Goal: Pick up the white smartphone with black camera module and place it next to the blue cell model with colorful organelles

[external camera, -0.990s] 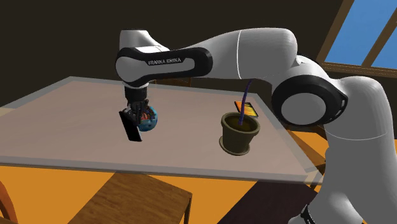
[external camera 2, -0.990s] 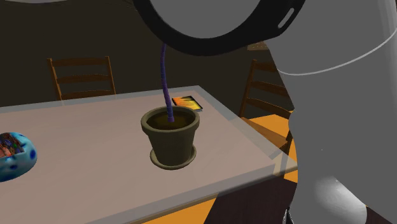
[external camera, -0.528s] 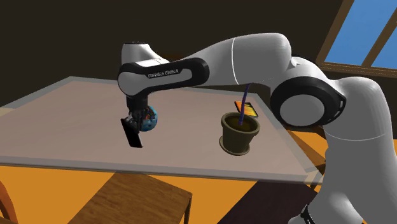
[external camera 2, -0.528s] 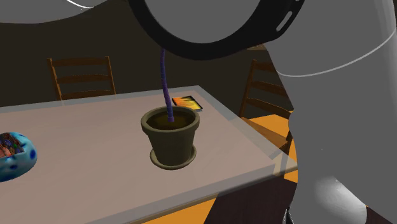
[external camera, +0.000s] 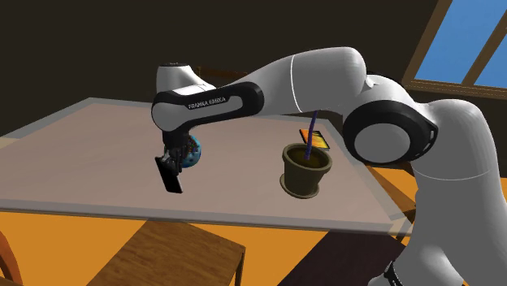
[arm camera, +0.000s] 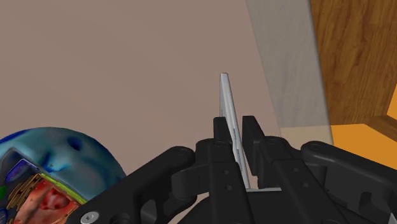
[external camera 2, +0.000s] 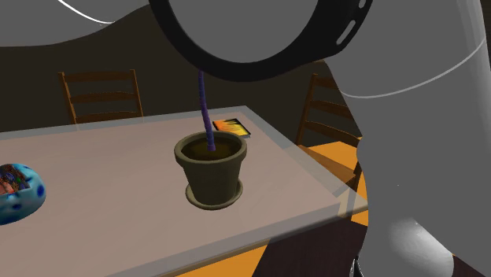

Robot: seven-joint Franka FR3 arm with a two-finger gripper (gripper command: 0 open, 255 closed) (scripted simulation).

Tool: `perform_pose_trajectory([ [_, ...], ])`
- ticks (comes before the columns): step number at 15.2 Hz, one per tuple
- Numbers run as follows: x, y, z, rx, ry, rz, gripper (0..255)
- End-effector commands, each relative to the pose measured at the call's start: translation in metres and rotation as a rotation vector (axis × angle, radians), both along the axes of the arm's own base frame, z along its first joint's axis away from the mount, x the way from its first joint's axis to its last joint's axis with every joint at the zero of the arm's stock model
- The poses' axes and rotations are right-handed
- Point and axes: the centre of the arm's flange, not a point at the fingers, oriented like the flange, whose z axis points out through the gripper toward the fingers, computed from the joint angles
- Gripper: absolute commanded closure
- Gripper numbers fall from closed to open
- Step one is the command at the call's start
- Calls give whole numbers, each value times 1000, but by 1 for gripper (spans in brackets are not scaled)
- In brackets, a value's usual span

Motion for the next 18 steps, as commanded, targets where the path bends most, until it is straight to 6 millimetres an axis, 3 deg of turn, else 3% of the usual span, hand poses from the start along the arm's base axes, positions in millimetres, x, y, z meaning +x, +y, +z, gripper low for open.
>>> perform_pose_trajectory([
  [1,0,0,0,0,0,0,255],
  [3,0,0,0,0,0,0,255],
  [4,0,0,0,0,0,0,0],
  [9,0,0,0,0,0,0,0],
  [13,-3,-2,50,0,0,0,0],
  [18,-3,-2,50,0,0,0,0],
])
